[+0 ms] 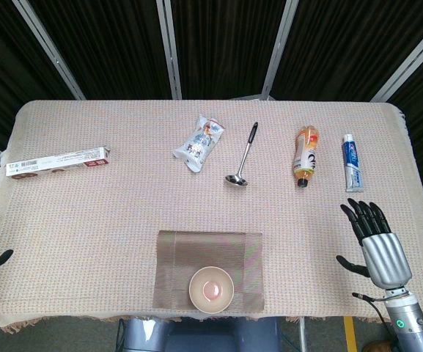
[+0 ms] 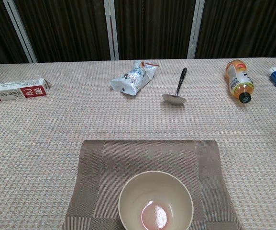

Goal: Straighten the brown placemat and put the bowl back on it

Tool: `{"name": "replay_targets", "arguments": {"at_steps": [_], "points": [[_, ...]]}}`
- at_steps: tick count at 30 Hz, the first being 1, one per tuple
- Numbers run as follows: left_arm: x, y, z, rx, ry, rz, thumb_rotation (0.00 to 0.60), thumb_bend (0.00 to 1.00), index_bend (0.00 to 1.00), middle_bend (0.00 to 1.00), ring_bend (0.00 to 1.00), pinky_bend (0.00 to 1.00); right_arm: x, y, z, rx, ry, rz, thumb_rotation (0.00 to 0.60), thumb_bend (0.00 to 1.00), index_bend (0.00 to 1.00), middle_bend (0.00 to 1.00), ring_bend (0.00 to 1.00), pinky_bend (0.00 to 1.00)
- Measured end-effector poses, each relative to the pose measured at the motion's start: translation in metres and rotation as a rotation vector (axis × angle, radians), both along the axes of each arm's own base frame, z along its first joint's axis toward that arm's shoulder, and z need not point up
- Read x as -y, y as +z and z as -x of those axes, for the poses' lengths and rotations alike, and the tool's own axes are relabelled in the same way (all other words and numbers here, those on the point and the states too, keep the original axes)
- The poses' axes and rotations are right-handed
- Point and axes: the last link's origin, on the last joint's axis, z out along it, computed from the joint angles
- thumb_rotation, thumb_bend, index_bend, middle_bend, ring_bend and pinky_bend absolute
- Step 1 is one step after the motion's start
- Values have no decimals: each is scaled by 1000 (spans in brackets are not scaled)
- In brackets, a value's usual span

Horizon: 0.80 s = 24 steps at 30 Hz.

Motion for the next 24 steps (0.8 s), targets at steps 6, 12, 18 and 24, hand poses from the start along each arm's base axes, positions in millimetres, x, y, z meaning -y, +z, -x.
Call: {"name": "replay_targets", "arguments": {"at_steps": [6, 12, 18, 24], "points": [[2, 0, 1, -4, 3, 1, 600, 0, 0, 0, 0, 0, -2, -4, -1, -9, 12, -23, 600, 0, 0, 0, 0, 0], [1, -1, 4, -16, 15, 4, 600, 0, 0, 0, 0, 0, -6, -26, -16, -31, 121, -164, 600, 0, 60, 0, 0, 0], [-5, -3, 10, -30, 43, 3, 600, 0, 0, 0, 0, 0, -11, -65, -51, -103, 376, -408, 600, 0, 154, 0, 0, 0], [-8, -5, 14, -45, 64, 5, 600, 0, 0, 0, 0, 0, -15, -110, -80, -172, 572, -612, 600, 0, 202, 0, 0, 0]]}}
